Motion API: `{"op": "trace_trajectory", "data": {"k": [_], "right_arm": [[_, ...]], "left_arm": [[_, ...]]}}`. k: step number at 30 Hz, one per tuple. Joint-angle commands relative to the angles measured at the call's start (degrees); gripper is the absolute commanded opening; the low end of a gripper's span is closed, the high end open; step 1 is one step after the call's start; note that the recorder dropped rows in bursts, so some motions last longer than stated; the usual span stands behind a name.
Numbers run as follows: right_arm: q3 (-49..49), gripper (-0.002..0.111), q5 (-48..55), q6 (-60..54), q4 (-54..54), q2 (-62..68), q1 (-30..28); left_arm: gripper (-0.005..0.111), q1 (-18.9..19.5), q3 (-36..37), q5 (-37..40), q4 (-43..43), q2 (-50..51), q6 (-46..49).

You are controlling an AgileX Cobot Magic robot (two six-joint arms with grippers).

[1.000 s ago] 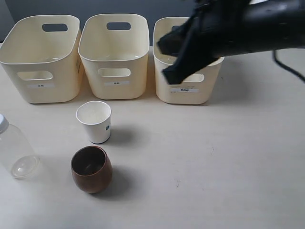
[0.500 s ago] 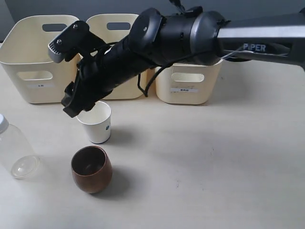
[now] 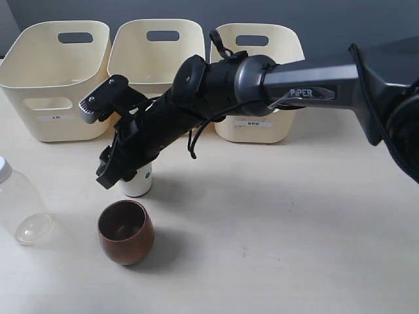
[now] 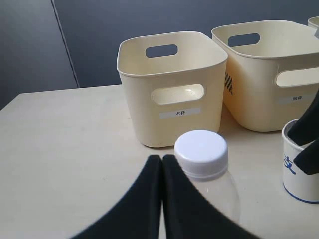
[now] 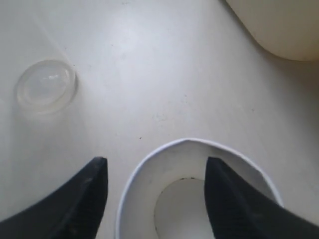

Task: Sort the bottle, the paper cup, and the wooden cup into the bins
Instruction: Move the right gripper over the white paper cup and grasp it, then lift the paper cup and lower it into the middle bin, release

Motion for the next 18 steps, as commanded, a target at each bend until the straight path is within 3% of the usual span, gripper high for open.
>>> {"op": "trace_trajectory", "data": {"k": [1, 3, 4, 5, 18], "right_arm": [[-0.28, 0.045, 0.14, 0.68, 0.29, 0.0, -0.02], [-0.28, 0.026, 0.74, 0.63, 0.29, -0.11, -0.02], [-0.28, 0.009, 1.18, 0.63, 0.29, -0.11, -0.02], [-0.28, 0.0, 1.34, 0.63, 0.29, -0.35, -0.02], [-0.28, -0.001, -0.13, 1.36, -2.4, -10.53, -0.02]], "left_arm": [[0.0, -0.16, -0.07, -0.76, 0.1, 0.19, -0.16], [0.0, -0.16, -0.07, -0.76, 0.1, 0.19, -0.16], [0.0, -0.16, -0.07, -0.76, 0.1, 0.19, -0.16], [0.0, -0.16, -0.07, -0.76, 0.1, 0.19, -0.16], [0.0, -0.16, -0.07, -0.76, 0.1, 0.19, -0.16]]}}
